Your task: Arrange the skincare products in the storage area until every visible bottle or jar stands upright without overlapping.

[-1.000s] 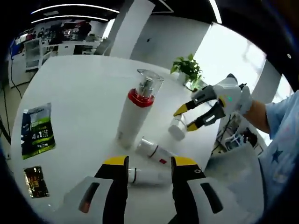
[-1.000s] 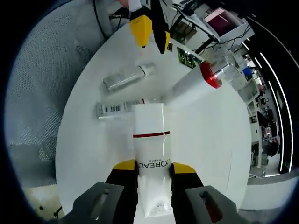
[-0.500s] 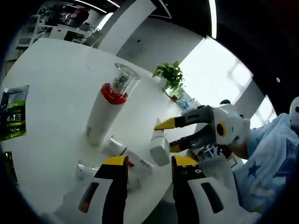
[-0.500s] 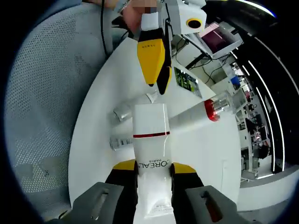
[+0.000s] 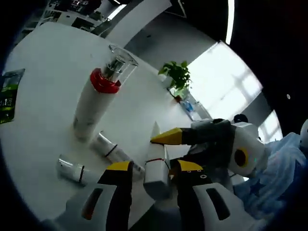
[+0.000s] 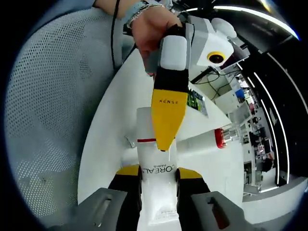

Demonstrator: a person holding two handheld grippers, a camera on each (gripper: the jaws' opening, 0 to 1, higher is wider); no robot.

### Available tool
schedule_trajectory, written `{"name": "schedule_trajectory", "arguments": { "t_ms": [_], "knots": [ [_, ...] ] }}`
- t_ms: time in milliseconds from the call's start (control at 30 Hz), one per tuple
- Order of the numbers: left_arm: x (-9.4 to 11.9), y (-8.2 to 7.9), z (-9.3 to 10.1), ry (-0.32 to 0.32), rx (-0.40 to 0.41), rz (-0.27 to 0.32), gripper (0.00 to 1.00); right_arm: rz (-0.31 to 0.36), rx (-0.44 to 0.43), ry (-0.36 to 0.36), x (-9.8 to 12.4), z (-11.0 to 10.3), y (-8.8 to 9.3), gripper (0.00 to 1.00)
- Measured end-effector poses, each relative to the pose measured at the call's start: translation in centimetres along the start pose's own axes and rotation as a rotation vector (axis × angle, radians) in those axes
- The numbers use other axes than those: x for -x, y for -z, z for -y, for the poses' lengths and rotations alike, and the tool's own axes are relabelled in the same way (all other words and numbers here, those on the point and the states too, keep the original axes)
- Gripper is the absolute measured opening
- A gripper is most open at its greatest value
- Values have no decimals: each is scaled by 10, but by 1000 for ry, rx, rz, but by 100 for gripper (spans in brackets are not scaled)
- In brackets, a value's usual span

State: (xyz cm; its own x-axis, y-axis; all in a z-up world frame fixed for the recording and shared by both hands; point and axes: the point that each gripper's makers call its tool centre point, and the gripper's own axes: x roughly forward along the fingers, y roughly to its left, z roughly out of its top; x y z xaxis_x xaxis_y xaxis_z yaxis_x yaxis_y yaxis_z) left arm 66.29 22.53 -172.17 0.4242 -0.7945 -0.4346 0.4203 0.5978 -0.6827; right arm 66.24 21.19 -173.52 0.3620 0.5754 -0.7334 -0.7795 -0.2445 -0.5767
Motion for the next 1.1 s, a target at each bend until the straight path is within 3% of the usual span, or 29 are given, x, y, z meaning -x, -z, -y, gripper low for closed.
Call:
{"name": "schedule_trajectory", "arguments": {
  "t_ms": [267,700,767,833,1000,1100],
  "knots": [
    [-8,11,4,12,27,-61,26,40,36,-9,-1,-6,-16,22],
    [-7,30,5,54,122,-170,20,41,112,-54,-6,-17,-24,22],
    [-5,29,6,57,118,-171,19,47,99,-56,-5,-17,-26,23],
    [-3,26,8,61,119,-158,18,47,31,-57,-5,-16,-26,25],
    [3,16,10,65,85,-110,18,100,56,2,1,-4,-31,27],
    [6,11,11,74,87,-88,17,138,-6,19,6,4,-30,29]
  ]
}}
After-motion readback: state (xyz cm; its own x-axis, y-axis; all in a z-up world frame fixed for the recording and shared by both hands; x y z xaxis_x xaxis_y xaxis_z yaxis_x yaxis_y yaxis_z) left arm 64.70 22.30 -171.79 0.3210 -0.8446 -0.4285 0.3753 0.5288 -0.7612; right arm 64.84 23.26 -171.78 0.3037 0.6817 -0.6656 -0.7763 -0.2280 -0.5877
